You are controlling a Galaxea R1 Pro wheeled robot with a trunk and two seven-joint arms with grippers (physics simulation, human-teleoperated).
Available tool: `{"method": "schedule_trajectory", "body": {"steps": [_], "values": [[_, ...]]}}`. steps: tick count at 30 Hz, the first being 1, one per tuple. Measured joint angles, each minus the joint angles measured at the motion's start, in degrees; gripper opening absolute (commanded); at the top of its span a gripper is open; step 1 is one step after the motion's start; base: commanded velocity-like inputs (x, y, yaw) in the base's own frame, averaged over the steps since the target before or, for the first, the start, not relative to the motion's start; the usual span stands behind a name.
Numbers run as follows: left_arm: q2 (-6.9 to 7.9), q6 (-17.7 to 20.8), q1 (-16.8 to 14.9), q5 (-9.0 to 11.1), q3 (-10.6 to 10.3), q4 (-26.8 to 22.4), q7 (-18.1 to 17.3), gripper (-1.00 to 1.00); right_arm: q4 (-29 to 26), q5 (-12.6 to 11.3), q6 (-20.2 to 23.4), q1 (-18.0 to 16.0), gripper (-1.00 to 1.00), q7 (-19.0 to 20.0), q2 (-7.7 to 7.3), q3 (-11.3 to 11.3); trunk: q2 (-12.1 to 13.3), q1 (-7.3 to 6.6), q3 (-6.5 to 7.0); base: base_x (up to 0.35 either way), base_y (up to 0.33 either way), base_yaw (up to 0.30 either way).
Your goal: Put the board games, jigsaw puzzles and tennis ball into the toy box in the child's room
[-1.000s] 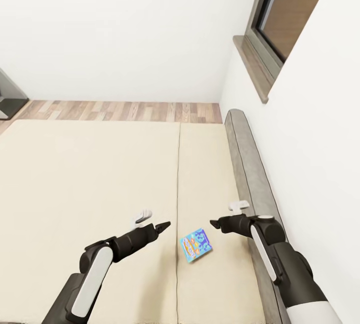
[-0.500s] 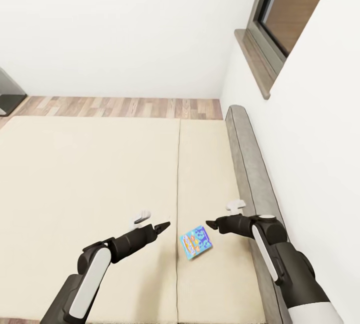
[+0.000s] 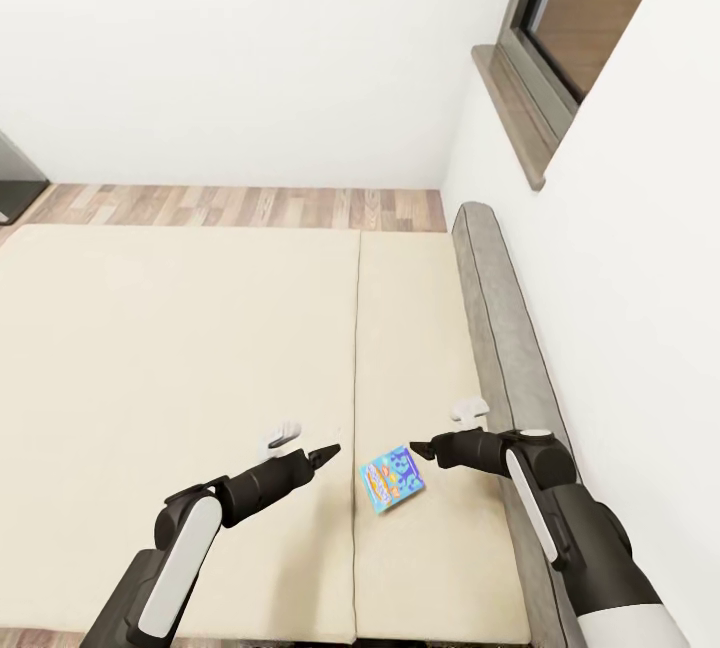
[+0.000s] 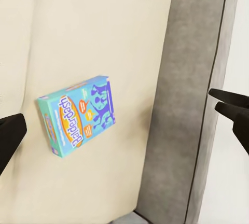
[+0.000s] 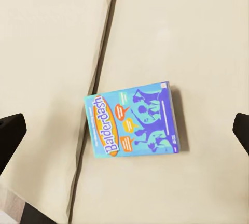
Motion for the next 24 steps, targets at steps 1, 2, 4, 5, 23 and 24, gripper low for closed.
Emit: {"method": "schedule_trajectory", "body": {"steps": [1,2,4,5,23,24], "values": [[0.0,-0.02,0.0,-0.02,0.0,0.06,-0.02,1.0,0.0,0.0,0.0,0.0,1.0,0.07,-0.01,0.0,0.0,0.0,-0.09,0.0,0.0,0.0],[0.0,-0.02,0.0,-0.02,0.0,0.06,-0.02,1.0,0.0,0.0,0.0,0.0,1.0,0.07,-0.01,0.0,0.0,0.0,-0.18,0.0,0.0,0.0],[0.01,-0.04,0.0,-0.05,0.0,0.14,-0.04,1.0,-0.03,0.02,0.0,0.0,1.0,0.17,-0.02,-0.04,0.0,0.0,-0.36,0.0,0.0,0.0],[0.01,-0.04,0.0,-0.05,0.0,0.14,-0.04,1.0,-0.03,0.02,0.0,0.0,1.0,0.17,-0.02,-0.04,0.0,0.0,-0.45,0.0,0.0,0.0],[-0.18,-0.79,0.01,-0.73,-0.06,0.37,0.4,1.0,0.6,-0.32,-2.08,0.14,1.0,0.81,-1.86,-1.32,0.0,0.0,-1.01,0.0,0.0,0.0],[-0.18,-0.79,0.0,-0.73,-0.06,0.37,0.4,1.0,0.6,-0.34,-2.08,0.14,1.0,0.81,-1.86,-1.32,0.0,0.0,-1.01,0.0,0.0,0.0]]}}
